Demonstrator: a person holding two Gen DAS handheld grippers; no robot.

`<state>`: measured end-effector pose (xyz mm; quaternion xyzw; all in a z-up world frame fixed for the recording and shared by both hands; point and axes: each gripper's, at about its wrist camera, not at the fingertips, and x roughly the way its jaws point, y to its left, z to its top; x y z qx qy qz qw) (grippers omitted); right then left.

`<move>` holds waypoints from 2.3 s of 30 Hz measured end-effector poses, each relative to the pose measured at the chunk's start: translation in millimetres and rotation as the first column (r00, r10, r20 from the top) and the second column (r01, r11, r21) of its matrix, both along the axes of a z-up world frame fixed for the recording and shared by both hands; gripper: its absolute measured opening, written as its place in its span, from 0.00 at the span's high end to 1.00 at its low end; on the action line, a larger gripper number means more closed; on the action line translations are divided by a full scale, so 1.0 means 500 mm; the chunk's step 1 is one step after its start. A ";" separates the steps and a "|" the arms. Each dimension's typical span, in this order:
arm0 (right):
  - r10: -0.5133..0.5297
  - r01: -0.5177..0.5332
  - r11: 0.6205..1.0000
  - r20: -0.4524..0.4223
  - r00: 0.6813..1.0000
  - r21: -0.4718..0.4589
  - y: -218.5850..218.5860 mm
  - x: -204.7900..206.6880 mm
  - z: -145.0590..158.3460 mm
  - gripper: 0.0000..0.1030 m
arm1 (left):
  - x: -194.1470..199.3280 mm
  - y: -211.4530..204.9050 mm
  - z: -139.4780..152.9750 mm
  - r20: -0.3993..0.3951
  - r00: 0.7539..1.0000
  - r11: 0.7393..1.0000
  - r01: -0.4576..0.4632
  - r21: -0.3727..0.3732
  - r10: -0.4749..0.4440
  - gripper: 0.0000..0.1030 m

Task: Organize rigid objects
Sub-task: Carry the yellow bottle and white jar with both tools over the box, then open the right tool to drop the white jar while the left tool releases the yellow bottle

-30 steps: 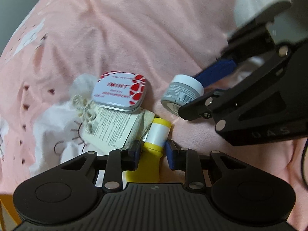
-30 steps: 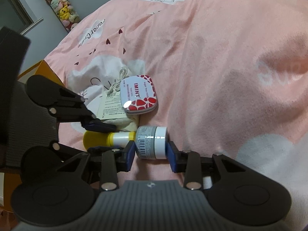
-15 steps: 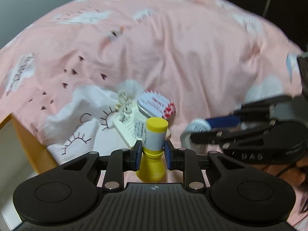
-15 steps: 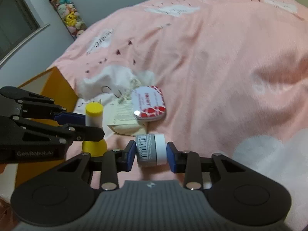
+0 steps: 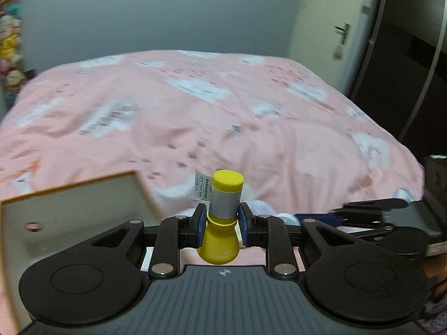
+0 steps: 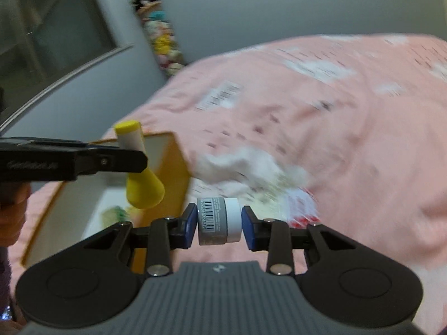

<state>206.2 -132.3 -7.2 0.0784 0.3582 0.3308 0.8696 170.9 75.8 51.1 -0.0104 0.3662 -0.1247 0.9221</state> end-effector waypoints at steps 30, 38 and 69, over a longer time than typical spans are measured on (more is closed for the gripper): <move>0.565 -0.403 0.675 0.081 0.821 -0.618 0.484 0.075 -0.070 0.67 | 0.096 0.204 -0.159 -0.210 0.955 0.950 -0.146 0.277 0.208 0.74; 0.588 -0.397 0.630 0.076 0.805 -0.667 0.490 0.068 -0.078 0.67 | 0.092 0.211 -0.170 -0.219 0.950 0.953 -0.164 0.256 0.223 0.74; 0.450 -0.360 0.829 0.127 0.884 -0.428 0.377 0.071 0.042 0.61 | 0.035 0.157 -0.058 -0.082 0.982 0.969 -0.150 0.197 0.168 0.53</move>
